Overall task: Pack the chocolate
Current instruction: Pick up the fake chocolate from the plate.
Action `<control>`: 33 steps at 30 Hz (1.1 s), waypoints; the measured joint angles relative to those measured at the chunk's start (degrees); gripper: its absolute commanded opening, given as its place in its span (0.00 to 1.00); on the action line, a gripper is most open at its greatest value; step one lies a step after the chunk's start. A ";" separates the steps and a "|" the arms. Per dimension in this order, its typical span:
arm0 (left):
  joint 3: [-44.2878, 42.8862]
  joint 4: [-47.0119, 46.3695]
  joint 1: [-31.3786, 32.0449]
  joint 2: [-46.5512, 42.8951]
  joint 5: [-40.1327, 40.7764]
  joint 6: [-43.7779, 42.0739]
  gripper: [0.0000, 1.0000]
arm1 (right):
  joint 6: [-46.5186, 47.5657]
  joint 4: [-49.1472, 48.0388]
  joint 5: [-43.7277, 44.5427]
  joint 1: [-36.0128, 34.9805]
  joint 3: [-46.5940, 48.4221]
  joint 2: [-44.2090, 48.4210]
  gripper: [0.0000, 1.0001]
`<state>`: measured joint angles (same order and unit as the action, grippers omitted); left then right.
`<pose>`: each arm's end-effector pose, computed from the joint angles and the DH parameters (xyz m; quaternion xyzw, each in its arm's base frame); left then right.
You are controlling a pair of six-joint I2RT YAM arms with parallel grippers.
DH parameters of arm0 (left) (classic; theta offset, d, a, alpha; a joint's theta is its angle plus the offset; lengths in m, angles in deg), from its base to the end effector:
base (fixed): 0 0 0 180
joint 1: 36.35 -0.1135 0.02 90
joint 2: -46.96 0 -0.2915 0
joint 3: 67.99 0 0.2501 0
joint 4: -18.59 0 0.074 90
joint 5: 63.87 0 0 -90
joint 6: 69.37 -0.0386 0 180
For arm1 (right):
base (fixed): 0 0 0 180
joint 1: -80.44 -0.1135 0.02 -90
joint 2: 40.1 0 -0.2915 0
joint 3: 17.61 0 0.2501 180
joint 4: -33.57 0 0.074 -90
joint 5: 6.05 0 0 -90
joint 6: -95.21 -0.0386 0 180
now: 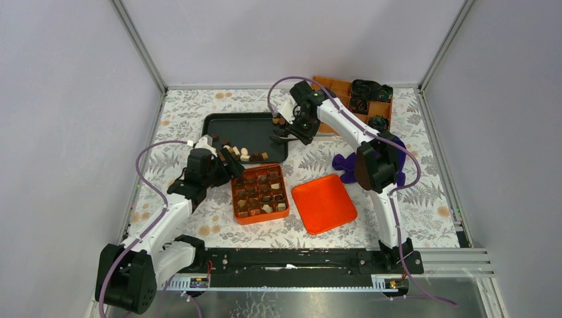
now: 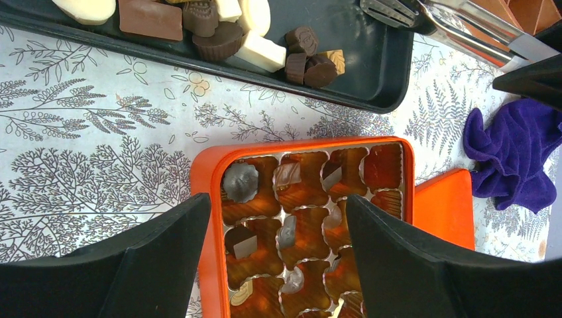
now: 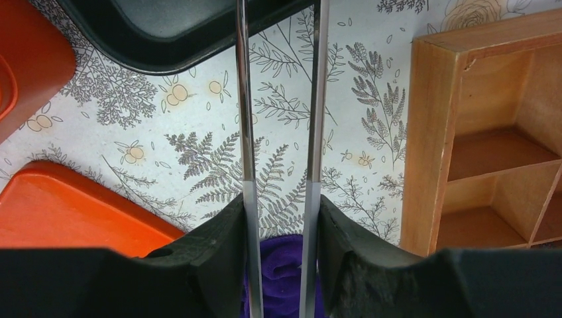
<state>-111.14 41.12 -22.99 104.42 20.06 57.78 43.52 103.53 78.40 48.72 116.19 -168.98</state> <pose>0.1893 -0.0491 0.2300 -0.1609 0.8788 -0.2335 0.3839 0.4230 0.2658 0.2600 -0.5681 0.7927 0.0348 0.2182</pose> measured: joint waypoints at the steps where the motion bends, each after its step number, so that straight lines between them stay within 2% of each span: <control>1: 0.00 0.00 0.00 0.00 -0.02 0.00 0.82 | 0.09 0.35 0.00 0.00 0.15 -0.22 0.35; 8: 0.00 0.02 -0.07 0.00 -0.15 0.00 0.82 | 0.22 0.83 -0.13 0.00 0.90 -0.61 0.12; 13: 0.00 0.04 -0.31 0.00 -0.24 0.00 0.82 | -0.74 0.68 -1.64 0.07 0.90 -0.59 0.01; 23: 0.00 2.43 -0.31 0.04 -0.11 -0.09 0.77 | -5.18 -0.07 -9.46 1.18 -1.73 4.07 0.01; 33: -1.44 8.00 -0.31 3.17 1.40 -0.39 0.57 | -7.87 -0.96 -15.21 1.77 -5.16 8.98 0.01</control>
<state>-112.59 49.12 -23.29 107.59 21.46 57.38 35.65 102.56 63.19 50.49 111.03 -159.99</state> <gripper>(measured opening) 0.616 0.405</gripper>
